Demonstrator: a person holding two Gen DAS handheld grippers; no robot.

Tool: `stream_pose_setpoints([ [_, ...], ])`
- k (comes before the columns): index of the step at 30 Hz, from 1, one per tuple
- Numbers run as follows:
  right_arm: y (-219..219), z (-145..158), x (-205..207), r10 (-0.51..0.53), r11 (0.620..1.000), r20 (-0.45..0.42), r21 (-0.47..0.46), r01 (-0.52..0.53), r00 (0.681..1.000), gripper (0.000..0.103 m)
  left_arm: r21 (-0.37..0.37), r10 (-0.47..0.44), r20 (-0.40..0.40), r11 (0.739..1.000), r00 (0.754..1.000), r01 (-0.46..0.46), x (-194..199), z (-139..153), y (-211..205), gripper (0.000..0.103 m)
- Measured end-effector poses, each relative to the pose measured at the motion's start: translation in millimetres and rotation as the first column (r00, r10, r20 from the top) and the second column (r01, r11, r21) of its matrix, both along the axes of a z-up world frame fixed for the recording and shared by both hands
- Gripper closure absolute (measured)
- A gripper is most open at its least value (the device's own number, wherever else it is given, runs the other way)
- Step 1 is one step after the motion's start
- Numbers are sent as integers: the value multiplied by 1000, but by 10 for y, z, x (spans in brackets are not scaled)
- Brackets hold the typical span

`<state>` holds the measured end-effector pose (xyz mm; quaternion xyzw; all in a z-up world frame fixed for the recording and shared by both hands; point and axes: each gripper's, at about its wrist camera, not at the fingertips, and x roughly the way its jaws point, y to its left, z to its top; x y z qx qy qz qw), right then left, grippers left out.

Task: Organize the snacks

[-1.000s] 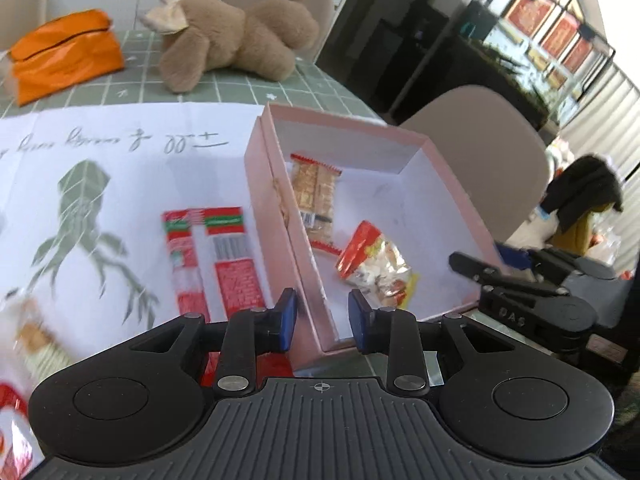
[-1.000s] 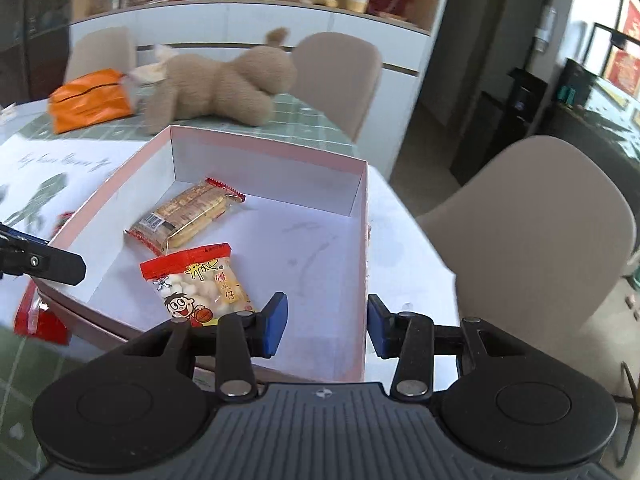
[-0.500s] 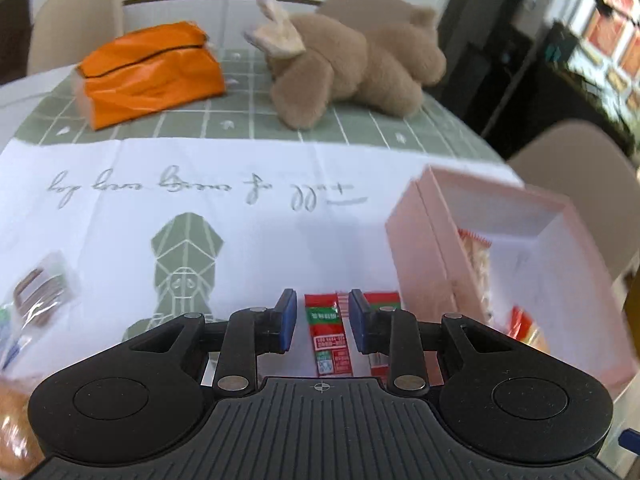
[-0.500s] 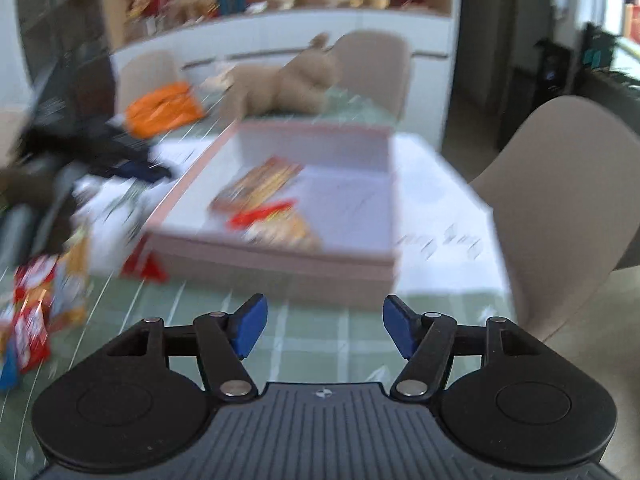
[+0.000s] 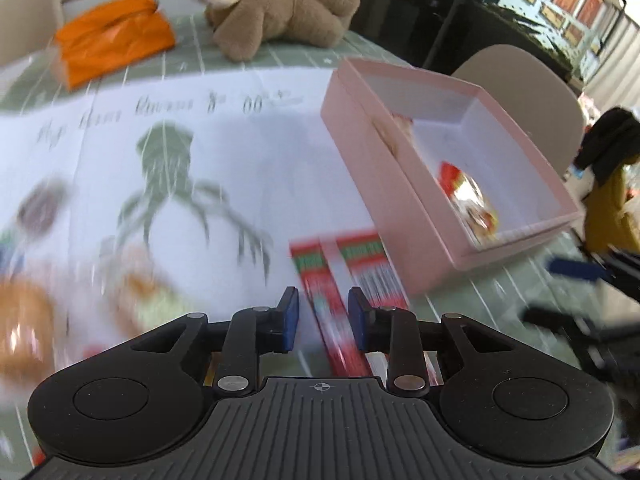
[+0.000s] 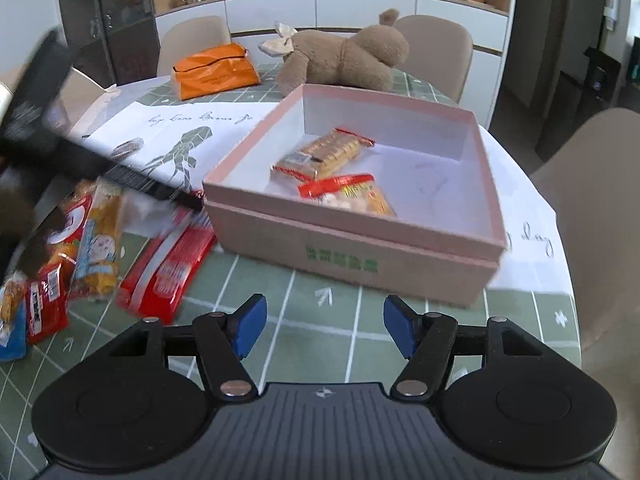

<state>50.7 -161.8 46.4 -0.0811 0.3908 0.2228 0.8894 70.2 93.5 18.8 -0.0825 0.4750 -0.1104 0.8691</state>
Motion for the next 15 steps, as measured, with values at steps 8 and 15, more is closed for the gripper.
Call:
stream_pose_setpoints([
  [8, 232, -13, 225, 48, 998, -33, 44, -46, 998, 33, -139, 197, 61, 972, 979, -187, -644, 268, 252, 75],
  [15, 595, -25, 75, 178, 982, -6, 58, -177, 984, 31, -135, 399, 130, 914, 908, -382, -1019, 528, 666, 75],
])
